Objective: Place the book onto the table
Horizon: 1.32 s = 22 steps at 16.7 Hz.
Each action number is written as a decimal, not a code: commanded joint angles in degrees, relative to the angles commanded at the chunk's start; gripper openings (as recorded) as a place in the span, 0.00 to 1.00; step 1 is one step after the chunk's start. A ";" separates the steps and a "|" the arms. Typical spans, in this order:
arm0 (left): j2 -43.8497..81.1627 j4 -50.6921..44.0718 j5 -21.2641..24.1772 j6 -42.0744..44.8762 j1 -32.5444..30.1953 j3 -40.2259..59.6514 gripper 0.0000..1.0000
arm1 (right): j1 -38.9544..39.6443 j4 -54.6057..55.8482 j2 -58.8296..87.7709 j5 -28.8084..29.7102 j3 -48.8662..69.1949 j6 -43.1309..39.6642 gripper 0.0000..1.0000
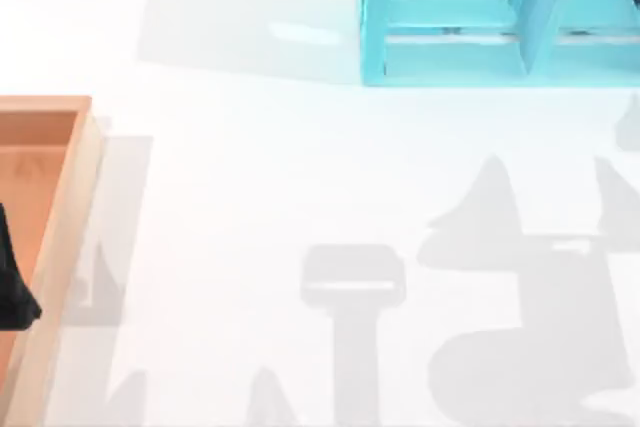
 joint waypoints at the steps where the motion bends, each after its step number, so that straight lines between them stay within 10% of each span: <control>1: 0.00 0.00 0.00 0.00 0.00 0.00 1.00 | -1.06 3.04 6.15 -0.90 2.29 -0.06 1.00; 9: 0.00 0.00 0.00 0.00 0.00 0.00 1.00 | -6.53 18.65 34.73 -5.52 14.06 -0.36 1.00; 22: 0.00 0.00 0.00 0.00 0.00 0.00 1.00 | -4.94 14.25 42.37 -3.80 26.26 -0.24 1.00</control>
